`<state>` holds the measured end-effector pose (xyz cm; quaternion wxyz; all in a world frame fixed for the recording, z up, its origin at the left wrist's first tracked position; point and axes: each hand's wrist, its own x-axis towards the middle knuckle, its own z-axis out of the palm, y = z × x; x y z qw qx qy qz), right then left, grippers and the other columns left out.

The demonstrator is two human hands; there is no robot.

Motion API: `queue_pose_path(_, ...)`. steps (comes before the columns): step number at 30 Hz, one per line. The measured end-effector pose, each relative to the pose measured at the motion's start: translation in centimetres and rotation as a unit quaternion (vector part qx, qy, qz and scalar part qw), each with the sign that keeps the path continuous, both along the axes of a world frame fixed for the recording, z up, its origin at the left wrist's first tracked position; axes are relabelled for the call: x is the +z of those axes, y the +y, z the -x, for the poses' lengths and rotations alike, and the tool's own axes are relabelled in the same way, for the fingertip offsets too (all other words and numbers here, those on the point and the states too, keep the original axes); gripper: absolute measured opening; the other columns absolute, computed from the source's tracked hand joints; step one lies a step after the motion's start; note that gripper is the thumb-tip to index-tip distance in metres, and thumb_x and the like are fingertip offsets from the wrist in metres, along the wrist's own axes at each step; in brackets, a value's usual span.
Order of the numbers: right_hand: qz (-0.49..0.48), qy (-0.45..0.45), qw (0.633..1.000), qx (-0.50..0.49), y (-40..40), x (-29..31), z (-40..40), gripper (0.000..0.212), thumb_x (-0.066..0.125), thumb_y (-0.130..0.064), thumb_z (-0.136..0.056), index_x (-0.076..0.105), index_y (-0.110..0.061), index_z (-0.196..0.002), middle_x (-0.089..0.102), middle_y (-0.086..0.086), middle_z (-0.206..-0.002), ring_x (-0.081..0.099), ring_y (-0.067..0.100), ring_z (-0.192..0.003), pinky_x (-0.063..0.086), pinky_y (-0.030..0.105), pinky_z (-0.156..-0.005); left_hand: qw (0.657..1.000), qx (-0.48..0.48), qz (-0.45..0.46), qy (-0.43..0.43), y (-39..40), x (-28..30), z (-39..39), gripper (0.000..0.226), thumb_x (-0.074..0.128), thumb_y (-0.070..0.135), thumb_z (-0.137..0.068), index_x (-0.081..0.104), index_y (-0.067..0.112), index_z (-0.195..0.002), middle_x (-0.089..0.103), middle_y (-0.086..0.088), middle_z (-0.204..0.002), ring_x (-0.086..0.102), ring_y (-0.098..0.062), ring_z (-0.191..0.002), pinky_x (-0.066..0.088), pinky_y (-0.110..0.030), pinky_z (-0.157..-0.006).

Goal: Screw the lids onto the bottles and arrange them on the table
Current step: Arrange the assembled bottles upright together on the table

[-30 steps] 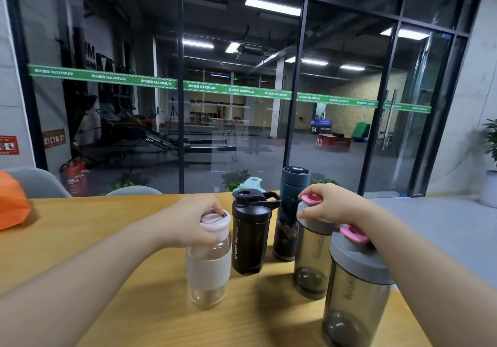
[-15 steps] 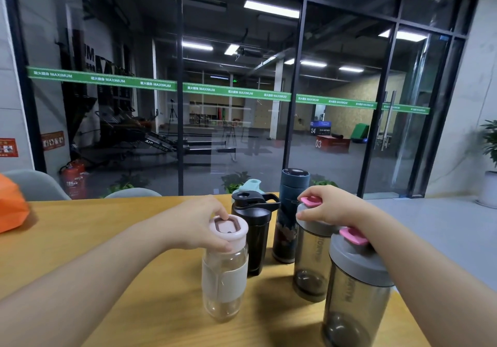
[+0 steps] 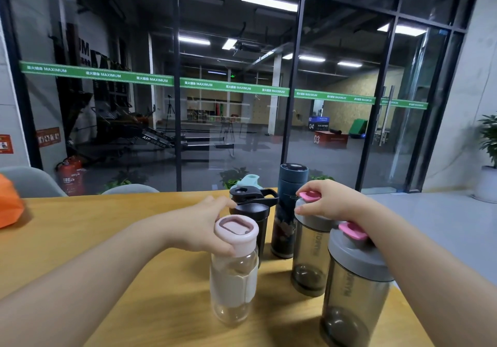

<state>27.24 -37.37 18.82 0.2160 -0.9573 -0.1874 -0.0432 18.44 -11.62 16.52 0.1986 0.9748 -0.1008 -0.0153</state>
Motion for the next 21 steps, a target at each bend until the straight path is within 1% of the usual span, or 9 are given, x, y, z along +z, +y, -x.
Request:
queue_pose_path(1,0.0,0.001,1.0,0.001,0.0,0.0,0.0,0.044,0.07,-0.041,-0.08,0.058,-0.027,-0.12,0.057,-0.006,-0.111,0.055,0.013,-0.1,0.044,0.027,-0.085,1.0,-0.003,0.01,-0.003,-0.1,-0.3,0.0,0.074,0.074,0.047,-0.071,0.033,0.04,-0.131,0.038,0.012,-0.119,0.052,-0.006,-0.103,0.045,-0.022,-0.087)
queue_pose_path(2,-0.001,0.002,1.0,0.001,0.0,0.0,0.0,0.044,0.07,-0.041,-0.08,0.058,-0.027,-0.12,0.057,-0.006,-0.111,0.055,0.013,-0.1,0.044,0.027,-0.084,1.0,-0.007,0.021,-0.011,-0.3,-0.5,0.1,0.069,0.075,0.049,-0.07,0.038,0.041,-0.128,0.039,0.013,-0.117,0.051,-0.004,-0.102,0.044,-0.021,-0.088)
queue_pose_path(4,-0.006,0.002,1.0,0.0,0.0,-0.1,0.0,0.043,0.071,-0.04,-0.08,0.059,-0.027,-0.118,0.058,-0.006,-0.11,0.056,0.012,-0.098,0.043,0.026,-0.082,0.999,-0.005,0.044,-0.033,-0.8,-1.0,0.1,0.057,0.077,0.051,-0.067,0.047,0.039,-0.114,0.04,0.014,-0.111,0.05,-0.002,-0.099,0.045,-0.02,-0.086)
queue_pose_path(6,-0.008,0.001,1.0,-0.001,0.0,-0.1,0.0,0.043,0.071,-0.04,-0.079,0.059,-0.027,-0.118,0.058,-0.006,-0.11,0.056,0.012,-0.098,0.043,0.026,-0.082,0.996,0.012,0.063,-0.056,-1.5,-1.5,0.0,0.057,0.079,0.055,-0.062,0.049,0.032,-0.105,0.041,0.014,-0.107,0.051,-0.004,-0.095,0.048,-0.024,-0.083)
queue_pose_path(9,-0.007,0.0,1.0,-0.003,0.0,-0.1,0.0,0.043,0.071,-0.04,-0.079,0.059,-0.027,-0.118,0.058,-0.007,-0.11,0.056,0.012,-0.099,0.043,0.026,-0.082,0.99,0.054,0.104,-0.081,-2.6,-2.5,-0.4,0.061,0.08,0.057,-0.056,0.046,0.026,-0.096,0.05,0.009,-0.102,0.053,-0.011,-0.09,0.048,-0.029,-0.076)
queue_pose_path(11,-0.008,0.0,1.0,-0.004,0.1,-0.1,0.0,0.042,0.071,-0.04,-0.079,0.059,-0.028,-0.117,0.058,-0.007,-0.109,0.056,0.012,-0.098,0.043,0.026,-0.082,0.984,0.083,0.141,-0.078,-3.4,-3.3,-0.7,0.065,0.077,0.063,-0.051,0.042,0.028,-0.093,0.056,0.008,-0.098,0.055,-0.011,-0.088,0.049,-0.03,-0.073)
queue_pose_path(15,-0.001,-0.003,1.0,-0.005,0.1,0.0,0.1,0.04,0.071,-0.037,-0.079,0.059,-0.028,-0.117,0.058,-0.007,-0.108,0.057,0.013,-0.098,0.045,0.027,-0.083,0.968,0.132,0.184,-0.11,-5.1,-4.7,-0.6,0.072,0.066,0.074,-0.039,0.036,0.031,-0.087,0.056,0.01,-0.093,0.057,-0.011,-0.084,0.052,-0.034,-0.071)
queue_pose_path(18,0.01,-0.004,1.0,-0.005,0.0,0.0,0.0,0.039,0.068,-0.032,-0.08,0.059,-0.03,-0.118,0.058,-0.006,-0.11,0.057,0.014,-0.097,0.048,0.029,-0.084,0.956,0.137,0.22,-0.136,-6.1,-5.3,-0.8,0.071,0.072,0.07,-0.045,0.036,0.028,-0.09,0.054,0.011,-0.093,0.055,-0.01,-0.085,0.049,-0.031,-0.068)
queue_pose_path(21,0.014,-0.005,1.0,-0.004,0.0,0.0,0.0,0.04,0.068,-0.03,-0.08,0.058,-0.031,-0.118,0.058,-0.006,-0.111,0.057,0.015,-0.098,0.049,0.03,-0.085,0.948,0.14,0.24,-0.153,-6.7,-5.6,-1.1,0.071,0.076,0.067,-0.049,0.036,0.027,-0.092,0.052,0.011,-0.095,0.055,-0.009,-0.088,0.048,-0.029,-0.068)
